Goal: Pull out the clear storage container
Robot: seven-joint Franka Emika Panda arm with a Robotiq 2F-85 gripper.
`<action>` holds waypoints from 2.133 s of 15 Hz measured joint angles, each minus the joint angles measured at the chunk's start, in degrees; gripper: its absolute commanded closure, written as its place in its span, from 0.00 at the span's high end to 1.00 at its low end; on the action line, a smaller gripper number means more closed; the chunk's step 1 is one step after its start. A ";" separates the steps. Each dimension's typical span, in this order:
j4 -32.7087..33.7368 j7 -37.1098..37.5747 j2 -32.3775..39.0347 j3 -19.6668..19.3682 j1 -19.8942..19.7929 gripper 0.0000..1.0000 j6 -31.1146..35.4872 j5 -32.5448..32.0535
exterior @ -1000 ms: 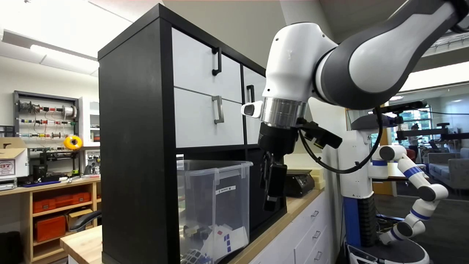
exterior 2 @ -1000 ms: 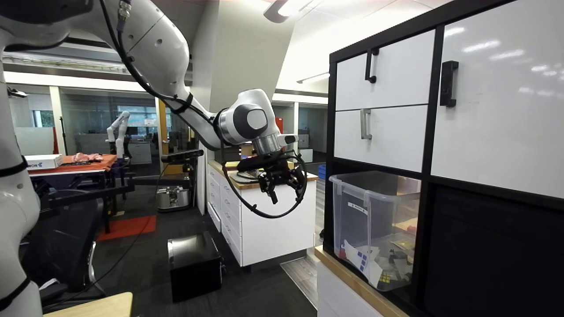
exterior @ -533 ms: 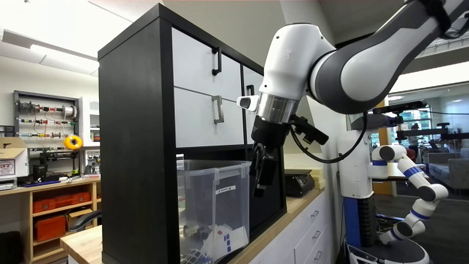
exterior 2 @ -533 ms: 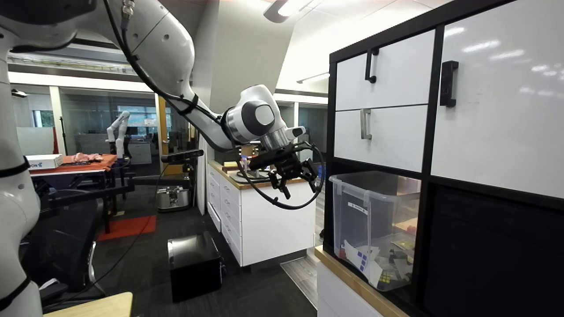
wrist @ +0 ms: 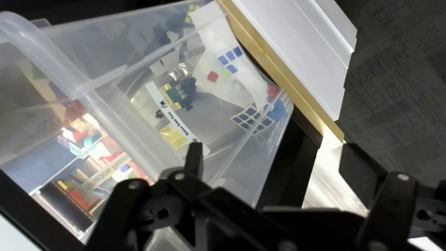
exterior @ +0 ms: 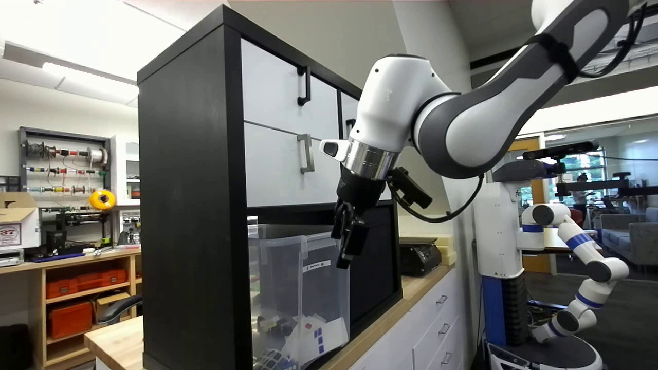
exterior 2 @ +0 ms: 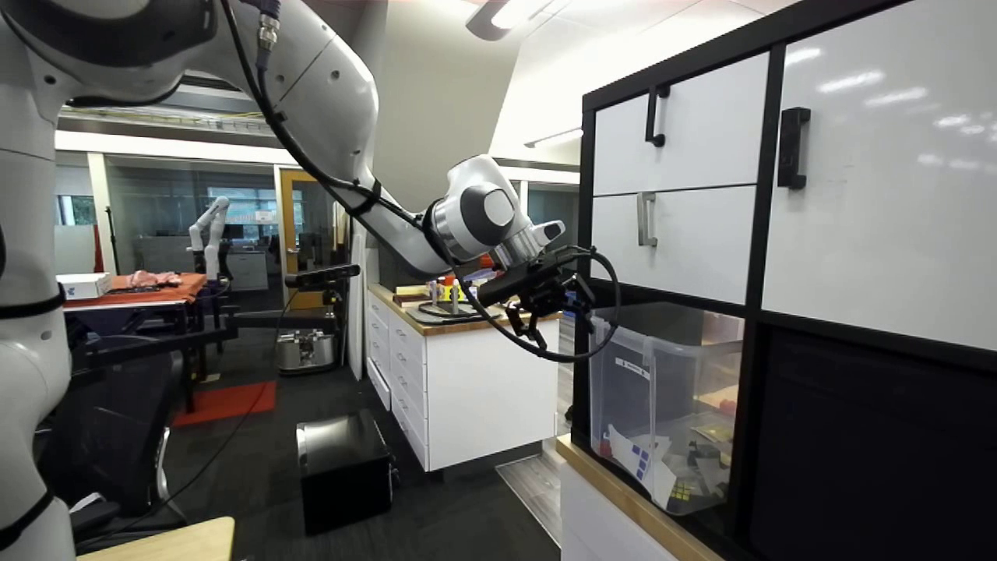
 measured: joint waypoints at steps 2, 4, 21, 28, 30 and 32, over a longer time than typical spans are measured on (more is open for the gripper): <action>1.61 -0.31 0.71 -0.70 0.00 1.00 0.20 -1.50; 2.97 -0.57 0.88 -1.16 0.00 1.00 0.31 -2.81; 14.83 -9.39 14.11 -2.66 -1.39 0.67 6.82 -4.38; 15.30 -13.50 14.84 -2.96 -1.38 0.34 8.23 -4.44; 15.04 -15.44 14.60 -2.96 -1.41 0.32 8.53 -4.44; 14.07 -16.76 13.96 -2.96 -1.47 0.29 8.81 -4.44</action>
